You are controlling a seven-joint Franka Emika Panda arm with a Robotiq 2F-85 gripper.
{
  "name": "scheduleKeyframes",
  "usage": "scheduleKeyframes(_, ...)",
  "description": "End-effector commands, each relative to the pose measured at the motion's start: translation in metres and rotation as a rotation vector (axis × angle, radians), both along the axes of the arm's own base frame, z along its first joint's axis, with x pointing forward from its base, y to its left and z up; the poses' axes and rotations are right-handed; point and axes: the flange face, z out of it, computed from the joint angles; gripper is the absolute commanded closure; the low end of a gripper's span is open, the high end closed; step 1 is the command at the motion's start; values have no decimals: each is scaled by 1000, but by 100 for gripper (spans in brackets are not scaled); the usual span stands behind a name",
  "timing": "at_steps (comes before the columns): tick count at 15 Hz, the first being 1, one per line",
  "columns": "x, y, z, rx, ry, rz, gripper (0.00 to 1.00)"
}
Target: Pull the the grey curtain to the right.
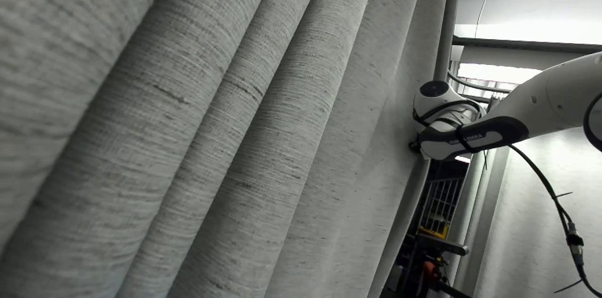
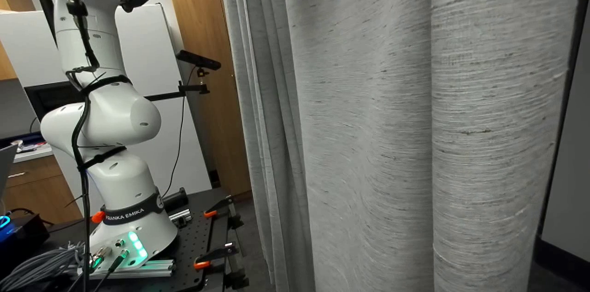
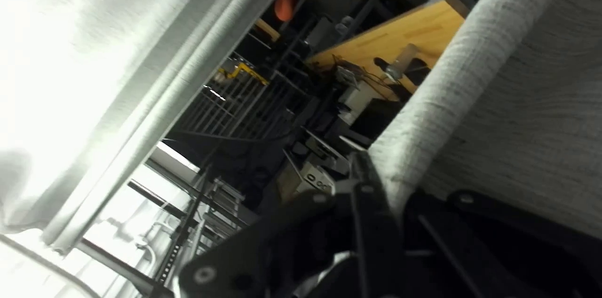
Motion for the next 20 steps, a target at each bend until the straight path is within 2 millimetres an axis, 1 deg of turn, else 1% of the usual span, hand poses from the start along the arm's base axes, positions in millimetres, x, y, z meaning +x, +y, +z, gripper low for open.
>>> scheduleKeyframes(1,-36,-55,-4,29,19,-177,100)
scheduleKeyframes(4,-52,-74,-4,11,36,-252,100)
scheduleKeyframes(5,-54,-77,-5,15,42,-263,100)
scheduleKeyframes(12,-56,-81,-1,19,29,-308,100)
scheduleKeyframes(14,-61,-85,8,24,4,-316,100)
scheduleKeyframes(15,-46,-61,24,-55,23,-275,98)
scheduleKeyframes(20,-51,-66,28,-46,7,-277,98)
